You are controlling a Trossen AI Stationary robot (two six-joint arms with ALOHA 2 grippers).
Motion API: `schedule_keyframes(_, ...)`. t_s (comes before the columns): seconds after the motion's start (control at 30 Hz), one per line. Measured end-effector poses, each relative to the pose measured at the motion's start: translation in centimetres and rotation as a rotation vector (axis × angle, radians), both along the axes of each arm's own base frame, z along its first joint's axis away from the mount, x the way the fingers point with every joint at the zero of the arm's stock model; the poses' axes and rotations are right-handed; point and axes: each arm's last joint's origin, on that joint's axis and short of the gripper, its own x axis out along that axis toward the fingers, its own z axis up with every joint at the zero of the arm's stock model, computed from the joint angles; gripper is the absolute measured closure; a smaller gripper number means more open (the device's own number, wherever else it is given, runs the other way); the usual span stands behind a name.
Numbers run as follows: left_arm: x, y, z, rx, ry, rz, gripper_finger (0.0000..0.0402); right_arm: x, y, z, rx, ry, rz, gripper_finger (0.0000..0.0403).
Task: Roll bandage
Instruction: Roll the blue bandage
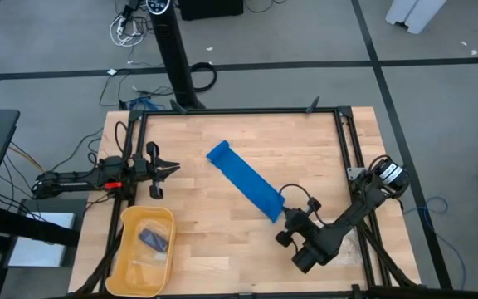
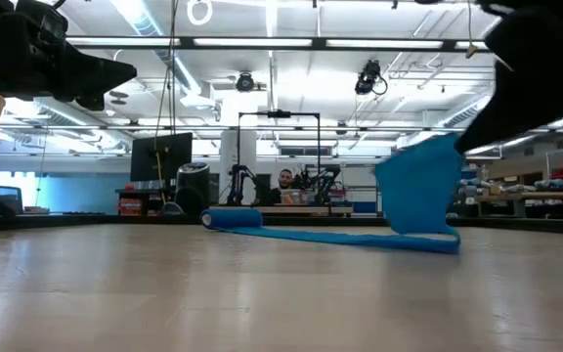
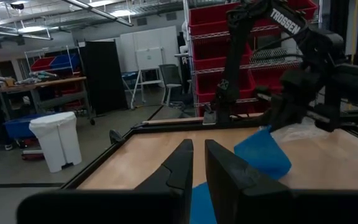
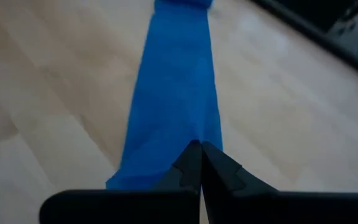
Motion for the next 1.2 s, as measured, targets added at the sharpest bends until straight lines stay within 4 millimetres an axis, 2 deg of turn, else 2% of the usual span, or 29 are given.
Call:
schedule_keyframes(0.27,0.0,0.0,0.0,0.0,0.0,0.0,0.0353,-2.2,-0.5,-2.3,0.12,0.069,-0.097,0.0391)
schedule_keyframes(0.4,0.0,0.0,0.0,0.0,0.001,0.0,0.0353,-3.0,-0.3,-2.9,0.179,0.134,-0.124,0.0374)
schedule_keyframes(0.6,0.0,0.0,0.0,0.0,0.0,0.0,0.0353,-3.4,0.8,-2.4,0.198,0.137,-0.088,0.0336)
schedule_keyframes(0.8,0.0,0.0,0.0,0.0,0.0,0.0,0.0353,-3.2,2.0,-1.6,0.274,0.217,-0.057,0.0293)
schedule_keyframes(0.9,0.0,0.0,0.0,0.0,0.0,0.0,0.0353,-2.9,2.3,-1.1,0.249,0.221,-0.013,0.0277)
schedule_keyframes(0.97,0.0,0.0,0.0,0.001,-0.002,0.0,0.0353,-2.8,2.0,-0.9,0.185,0.202,0.004,0.0273)
schedule_keyframes(1.07,0.0,0.0,0.3,0.005,-0.028,0.003,0.0353,-2.4,0.5,-0.9,0.096,0.219,-0.037,0.0279)
schedule_keyframes(1.2,-0.1,0.0,0.4,0.003,-0.046,0.003,0.0353,-1.5,-2.0,-1.9,0.064,0.277,-0.088,0.0328)
